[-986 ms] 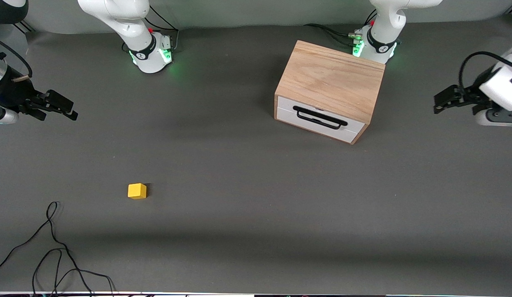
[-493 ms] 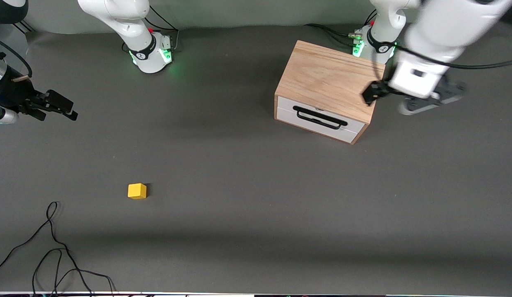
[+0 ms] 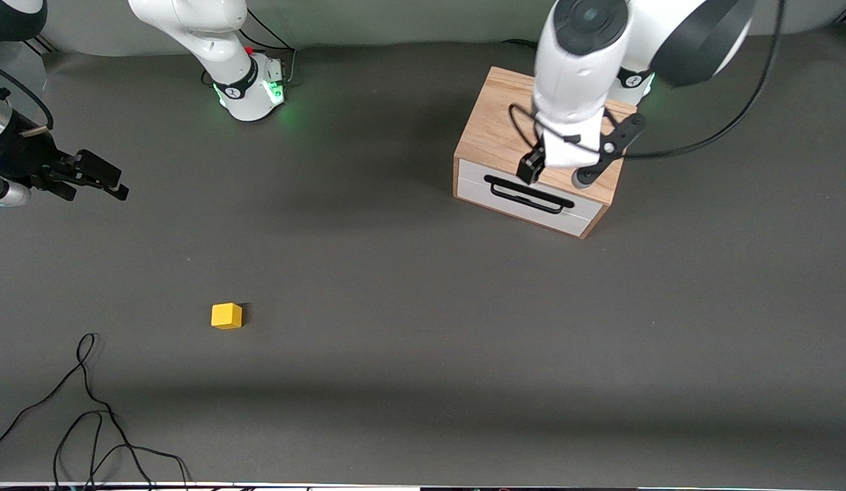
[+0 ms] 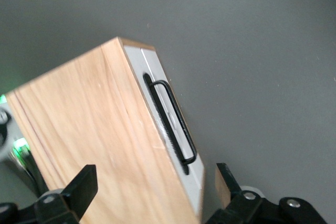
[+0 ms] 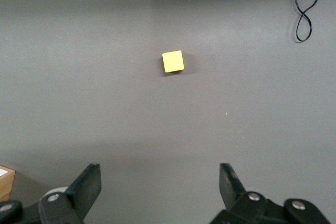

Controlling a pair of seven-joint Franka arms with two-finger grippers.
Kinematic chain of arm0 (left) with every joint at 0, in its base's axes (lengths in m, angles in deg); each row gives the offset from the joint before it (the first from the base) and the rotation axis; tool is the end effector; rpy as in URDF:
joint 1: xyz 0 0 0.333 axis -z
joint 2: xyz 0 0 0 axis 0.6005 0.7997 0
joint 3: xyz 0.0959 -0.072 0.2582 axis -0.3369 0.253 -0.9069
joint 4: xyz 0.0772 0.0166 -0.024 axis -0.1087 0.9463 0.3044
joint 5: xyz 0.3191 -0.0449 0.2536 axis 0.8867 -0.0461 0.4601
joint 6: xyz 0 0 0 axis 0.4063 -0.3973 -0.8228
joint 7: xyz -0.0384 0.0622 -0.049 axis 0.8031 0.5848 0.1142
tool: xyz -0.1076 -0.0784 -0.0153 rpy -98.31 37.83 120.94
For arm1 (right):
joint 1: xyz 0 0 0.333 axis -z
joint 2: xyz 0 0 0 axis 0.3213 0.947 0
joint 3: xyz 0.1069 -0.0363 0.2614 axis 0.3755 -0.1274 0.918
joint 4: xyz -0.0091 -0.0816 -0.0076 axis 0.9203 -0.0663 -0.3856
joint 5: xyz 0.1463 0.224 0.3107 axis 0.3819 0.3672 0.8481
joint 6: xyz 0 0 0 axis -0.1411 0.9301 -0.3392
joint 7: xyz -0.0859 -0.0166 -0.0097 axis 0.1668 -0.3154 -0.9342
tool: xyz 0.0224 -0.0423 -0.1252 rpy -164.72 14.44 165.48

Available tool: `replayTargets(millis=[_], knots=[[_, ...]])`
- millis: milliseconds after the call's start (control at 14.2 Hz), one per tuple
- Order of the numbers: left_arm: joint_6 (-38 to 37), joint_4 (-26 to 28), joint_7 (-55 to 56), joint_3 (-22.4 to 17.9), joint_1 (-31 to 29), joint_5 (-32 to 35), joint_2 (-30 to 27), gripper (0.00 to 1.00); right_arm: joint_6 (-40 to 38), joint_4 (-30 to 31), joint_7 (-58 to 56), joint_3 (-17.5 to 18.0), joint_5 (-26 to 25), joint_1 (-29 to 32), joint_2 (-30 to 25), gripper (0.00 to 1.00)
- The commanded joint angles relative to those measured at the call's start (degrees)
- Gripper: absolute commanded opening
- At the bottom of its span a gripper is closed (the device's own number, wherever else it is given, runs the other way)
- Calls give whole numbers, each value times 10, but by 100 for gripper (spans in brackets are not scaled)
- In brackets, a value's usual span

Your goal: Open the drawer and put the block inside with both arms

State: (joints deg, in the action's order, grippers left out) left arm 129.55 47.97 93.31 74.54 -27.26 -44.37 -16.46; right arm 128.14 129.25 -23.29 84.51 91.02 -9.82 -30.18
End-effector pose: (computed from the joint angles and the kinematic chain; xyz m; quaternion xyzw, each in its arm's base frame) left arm 0.4763 -0.3444 0.4753 -0.8979 -0.4284 0.0489 0.0889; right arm 0.5476 0.0038 0.5524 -0.9986 0.0377 -0.0185 0.0313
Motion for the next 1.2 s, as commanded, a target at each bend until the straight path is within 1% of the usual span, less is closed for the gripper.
replayTargets(millis=[0,211,493,634,775,986,1127], knots=[[-8,-45,111,-3,10,11,45,100,0,-9,-3,-4,-1,-5,7,100],[18,-30,118,-7,2,12,65,100,-3,-8,-4,-5,-2,-5,9,100],[77,15,122,-12,-2,11,89,100,-21,-9,-11,-7,-3,-1,3,100],[106,35,149,-16,-2,11,103,100,-23,-7,-12,-7,-3,0,4,100],[122,52,151,-15,-2,11,114,100,-23,-4,-12,-5,-5,-3,5,100],[163,100,155,-15,-2,11,115,100,-23,-3,-11,-2,-5,-5,7,100],[178,116,155,-16,-2,11,117,100,-23,-2,-12,-1,-5,-5,8,100]])
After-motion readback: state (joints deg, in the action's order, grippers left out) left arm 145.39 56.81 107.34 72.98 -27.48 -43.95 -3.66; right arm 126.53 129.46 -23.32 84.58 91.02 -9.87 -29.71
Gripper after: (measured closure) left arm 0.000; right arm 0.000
